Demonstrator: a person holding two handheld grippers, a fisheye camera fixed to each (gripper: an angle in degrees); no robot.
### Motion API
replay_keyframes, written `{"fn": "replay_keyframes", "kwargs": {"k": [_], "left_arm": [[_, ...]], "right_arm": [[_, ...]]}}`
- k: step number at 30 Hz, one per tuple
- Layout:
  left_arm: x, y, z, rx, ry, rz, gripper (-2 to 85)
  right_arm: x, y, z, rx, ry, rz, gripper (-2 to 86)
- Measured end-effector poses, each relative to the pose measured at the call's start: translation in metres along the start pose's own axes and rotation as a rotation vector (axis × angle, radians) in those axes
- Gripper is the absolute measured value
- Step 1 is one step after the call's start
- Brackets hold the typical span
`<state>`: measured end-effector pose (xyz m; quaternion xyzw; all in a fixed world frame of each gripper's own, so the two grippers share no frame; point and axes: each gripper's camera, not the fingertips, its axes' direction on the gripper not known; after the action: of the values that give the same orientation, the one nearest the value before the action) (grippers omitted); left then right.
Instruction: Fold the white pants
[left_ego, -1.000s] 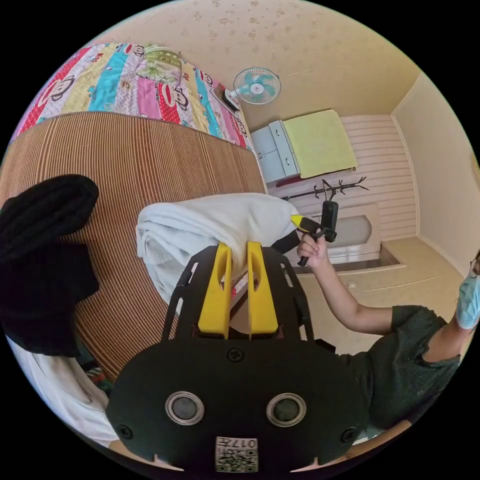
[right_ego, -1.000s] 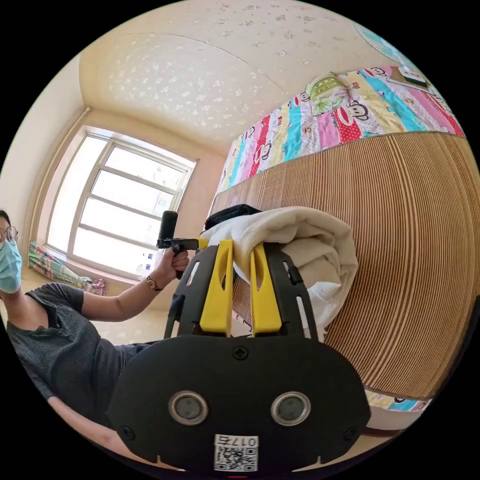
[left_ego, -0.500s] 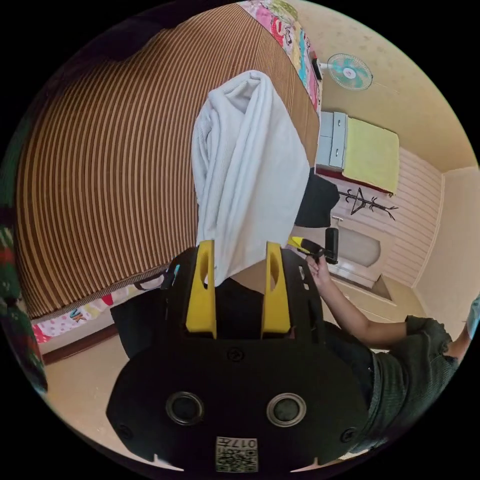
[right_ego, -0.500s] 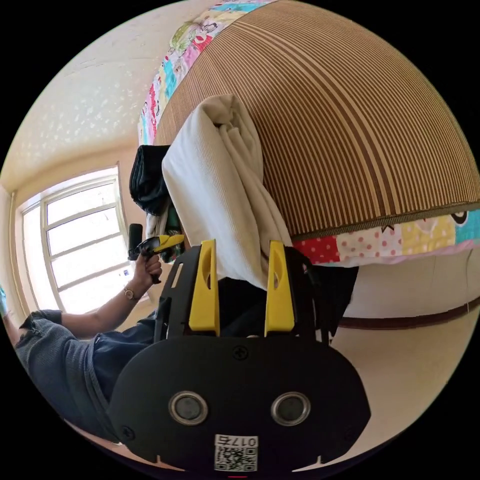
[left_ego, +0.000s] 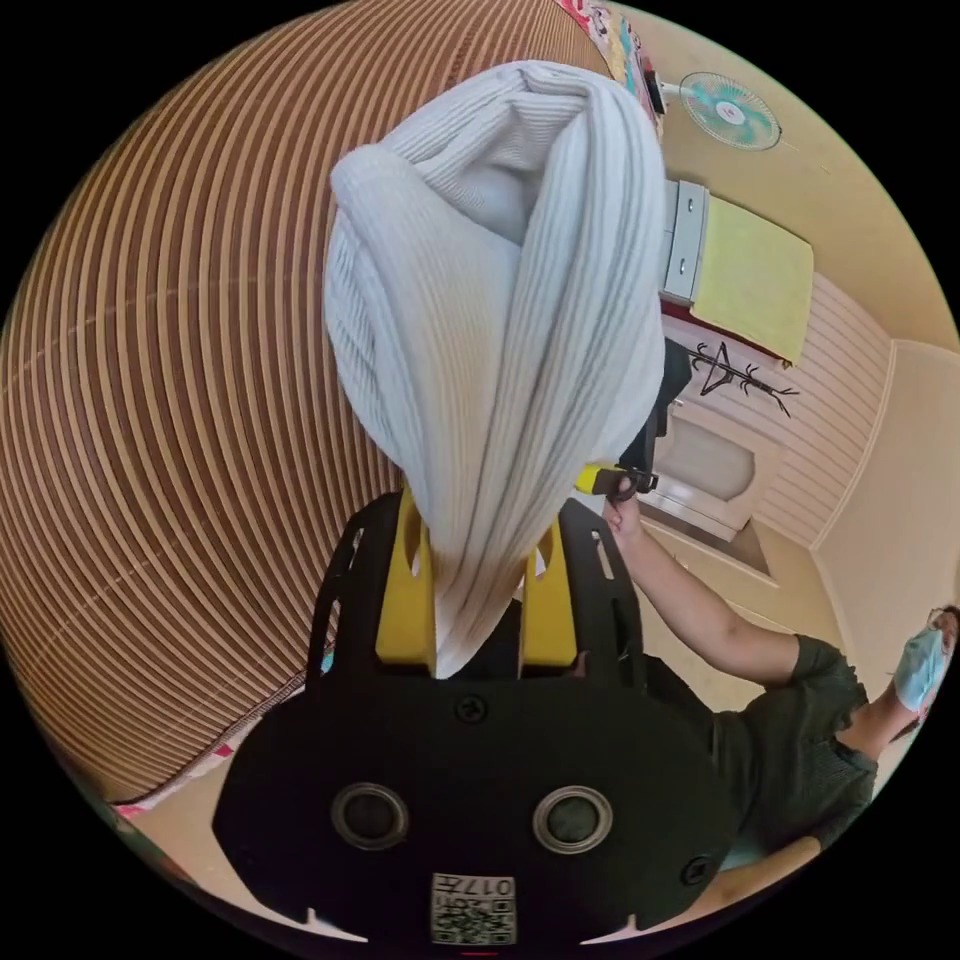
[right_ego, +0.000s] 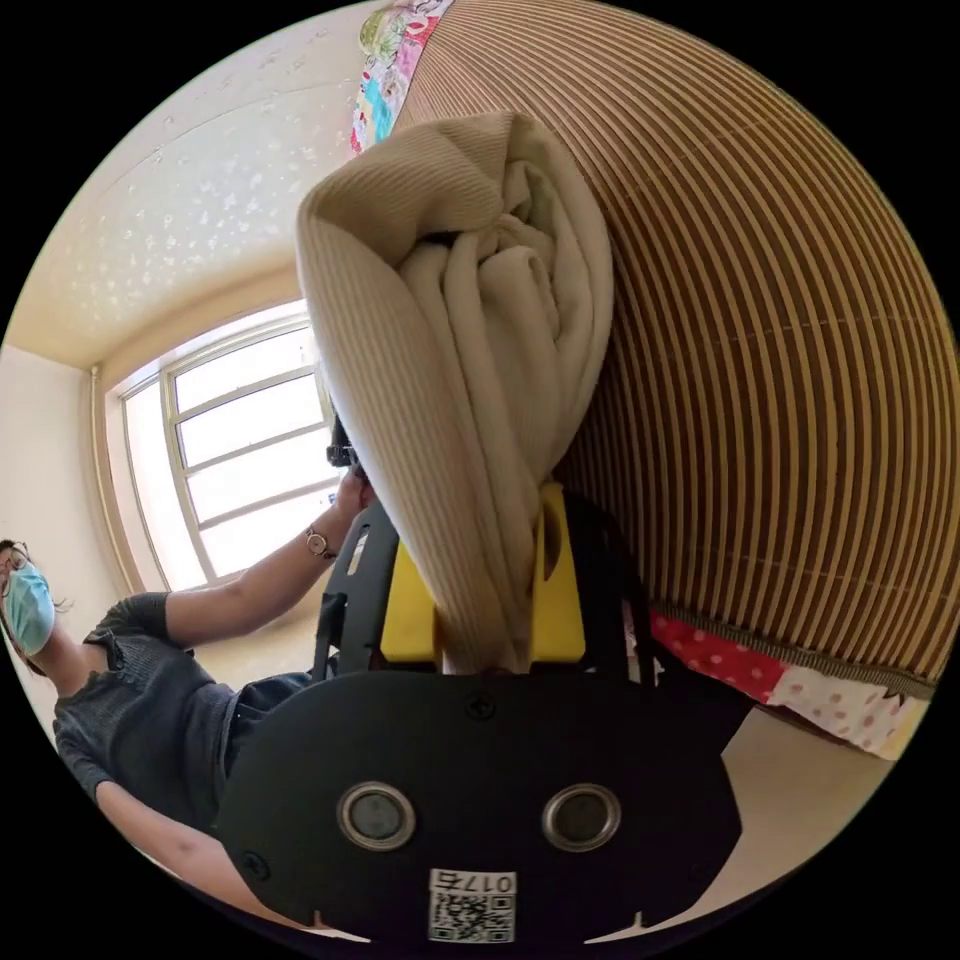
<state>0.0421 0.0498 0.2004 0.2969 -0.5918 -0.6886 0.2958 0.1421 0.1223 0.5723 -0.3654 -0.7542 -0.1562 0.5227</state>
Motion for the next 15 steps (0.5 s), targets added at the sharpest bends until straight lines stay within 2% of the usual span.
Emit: {"fn": "replay_keyframes", "kwargs": {"k": [5, 9, 12, 15], "left_arm": [[0.070, 0.029, 0.015, -0.030, 0.082, 0.098, 11.9], [0.177, -0.005, 0.077, -0.046, 0.134, 0.221, 11.5], [0.277, -0.060, 0.140, -0.048, 0.178, 0.364, 11.6], [0.367, -0.134, 0.213, -0.064, 0.228, 0.465, 12.4]], "right_arm": [[-0.041, 0.073, -0.057, 0.032, -0.072, -0.042, 12.3], [-0.072, 0.119, -0.147, 0.125, -0.015, -0.076, 11.2], [-0.114, 0.149, -0.244, 0.213, 0.134, -0.149, 11.5], [-0.155, 0.156, -0.334, 0.254, 0.395, -0.160, 12.5]]}}
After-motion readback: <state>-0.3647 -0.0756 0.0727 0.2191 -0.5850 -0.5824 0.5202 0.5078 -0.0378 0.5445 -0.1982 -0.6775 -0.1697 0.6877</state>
